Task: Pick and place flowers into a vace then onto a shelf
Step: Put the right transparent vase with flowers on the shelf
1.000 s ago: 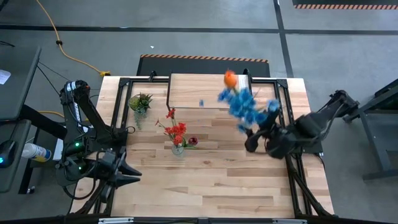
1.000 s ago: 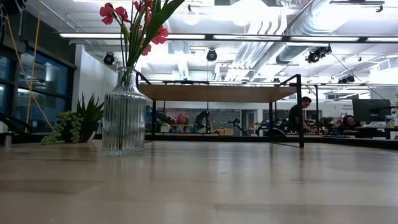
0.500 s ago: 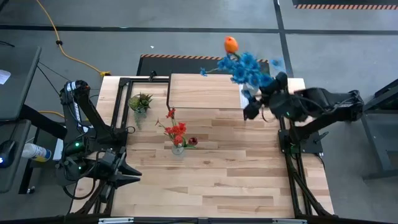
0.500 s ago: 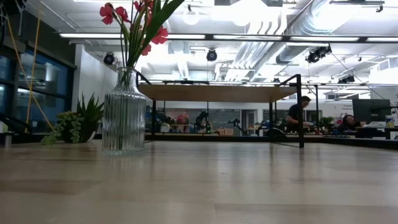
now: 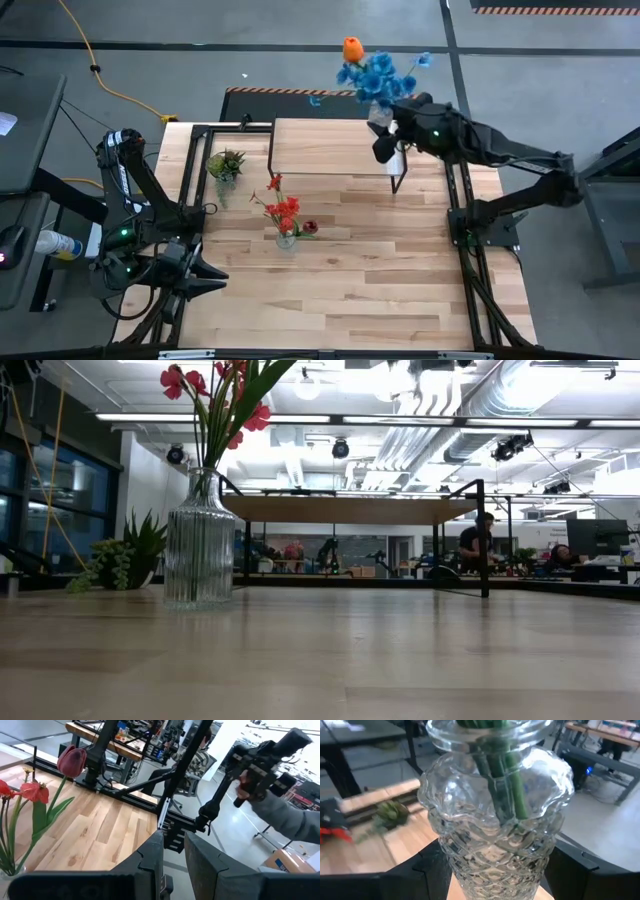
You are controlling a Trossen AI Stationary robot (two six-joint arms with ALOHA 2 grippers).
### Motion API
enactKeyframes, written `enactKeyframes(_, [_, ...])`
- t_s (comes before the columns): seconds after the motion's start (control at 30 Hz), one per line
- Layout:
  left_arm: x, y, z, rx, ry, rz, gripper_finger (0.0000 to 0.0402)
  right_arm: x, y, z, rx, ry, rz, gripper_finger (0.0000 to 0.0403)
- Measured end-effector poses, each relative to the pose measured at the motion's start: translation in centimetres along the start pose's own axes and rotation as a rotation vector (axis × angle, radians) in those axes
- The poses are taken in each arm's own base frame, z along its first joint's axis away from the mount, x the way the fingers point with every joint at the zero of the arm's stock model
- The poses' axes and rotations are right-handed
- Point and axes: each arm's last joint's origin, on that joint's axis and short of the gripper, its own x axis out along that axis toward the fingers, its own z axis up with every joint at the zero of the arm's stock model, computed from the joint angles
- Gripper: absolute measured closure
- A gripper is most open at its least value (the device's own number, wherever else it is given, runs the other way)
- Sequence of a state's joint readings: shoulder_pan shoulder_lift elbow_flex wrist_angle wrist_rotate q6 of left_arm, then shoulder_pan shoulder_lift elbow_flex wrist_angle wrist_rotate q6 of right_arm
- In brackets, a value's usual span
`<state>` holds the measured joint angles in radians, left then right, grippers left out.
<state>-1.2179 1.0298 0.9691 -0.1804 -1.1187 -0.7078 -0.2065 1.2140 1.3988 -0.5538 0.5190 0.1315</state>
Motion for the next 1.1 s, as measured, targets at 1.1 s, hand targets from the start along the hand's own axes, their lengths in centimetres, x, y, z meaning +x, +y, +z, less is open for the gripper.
enactKeyframes(1.1, [0.0, 0.0, 0.0, 0.000, -0.001, 0.001, 0.0289, 4.1, -2.4, -5.4, -0.059, 0.110, -0.071, 0.0159])
